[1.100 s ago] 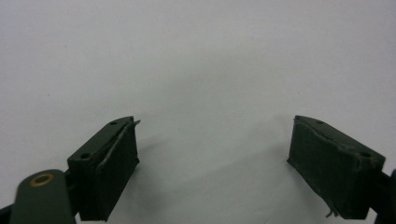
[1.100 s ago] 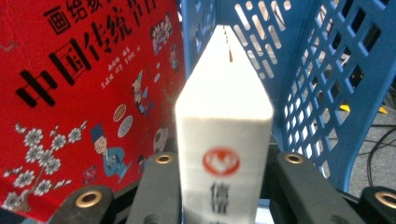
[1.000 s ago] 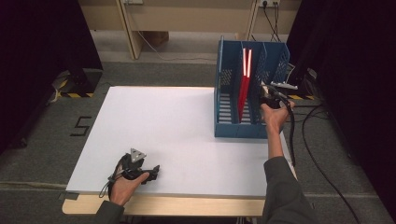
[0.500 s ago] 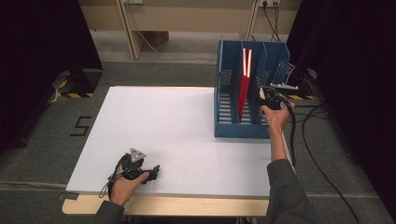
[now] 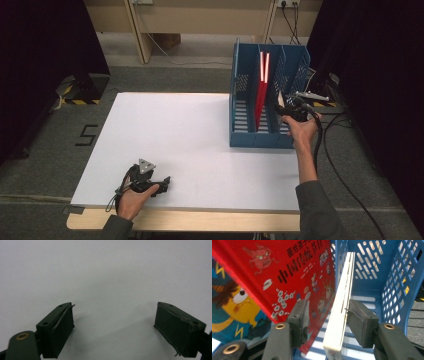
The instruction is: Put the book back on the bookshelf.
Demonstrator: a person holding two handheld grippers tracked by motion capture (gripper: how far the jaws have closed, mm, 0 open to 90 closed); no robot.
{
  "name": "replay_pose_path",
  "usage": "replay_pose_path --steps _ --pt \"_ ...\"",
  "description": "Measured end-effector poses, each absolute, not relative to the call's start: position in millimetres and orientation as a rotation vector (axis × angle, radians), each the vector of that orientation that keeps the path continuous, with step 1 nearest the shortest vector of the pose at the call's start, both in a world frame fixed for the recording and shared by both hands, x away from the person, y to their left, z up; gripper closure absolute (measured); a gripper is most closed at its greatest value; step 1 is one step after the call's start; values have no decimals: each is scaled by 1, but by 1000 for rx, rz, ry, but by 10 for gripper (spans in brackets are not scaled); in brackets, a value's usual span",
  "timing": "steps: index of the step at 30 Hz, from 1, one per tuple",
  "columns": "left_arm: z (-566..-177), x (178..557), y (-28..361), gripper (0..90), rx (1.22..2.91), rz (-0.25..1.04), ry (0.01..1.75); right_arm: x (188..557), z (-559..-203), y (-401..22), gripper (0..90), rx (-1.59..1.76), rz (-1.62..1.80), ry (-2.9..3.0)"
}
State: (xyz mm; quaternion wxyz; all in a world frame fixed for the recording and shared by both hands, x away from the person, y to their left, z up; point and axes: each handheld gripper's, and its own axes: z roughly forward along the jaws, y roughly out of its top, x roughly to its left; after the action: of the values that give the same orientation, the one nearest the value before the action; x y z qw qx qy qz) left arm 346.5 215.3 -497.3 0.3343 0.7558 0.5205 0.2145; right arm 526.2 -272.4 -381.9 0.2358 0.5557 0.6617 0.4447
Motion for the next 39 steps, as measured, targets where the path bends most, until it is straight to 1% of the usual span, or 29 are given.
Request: replay_pose_path --steps 2,14,19,27,34,39 --pt "-497 347 216 148 1967 561 1361 522 -381 -274 472 1528 1219 1807" --pt "-495 348 220 148 1960 569 1363 488 -381 -280 435 1470 1251 1798" --pt "-495 348 222 148 1956 568 1371 472 -378 -282 393 1440 1274 1798" --pt "-495 347 221 148 1967 565 1368 444 -376 -274 343 1392 1299 1842" --pt "-495 347 221 148 1969 564 1365 425 -380 -270 340 1352 1310 1865" --pt "-496 347 219 148 1971 563 1363 412 -386 -267 306 1343 1316 1877"
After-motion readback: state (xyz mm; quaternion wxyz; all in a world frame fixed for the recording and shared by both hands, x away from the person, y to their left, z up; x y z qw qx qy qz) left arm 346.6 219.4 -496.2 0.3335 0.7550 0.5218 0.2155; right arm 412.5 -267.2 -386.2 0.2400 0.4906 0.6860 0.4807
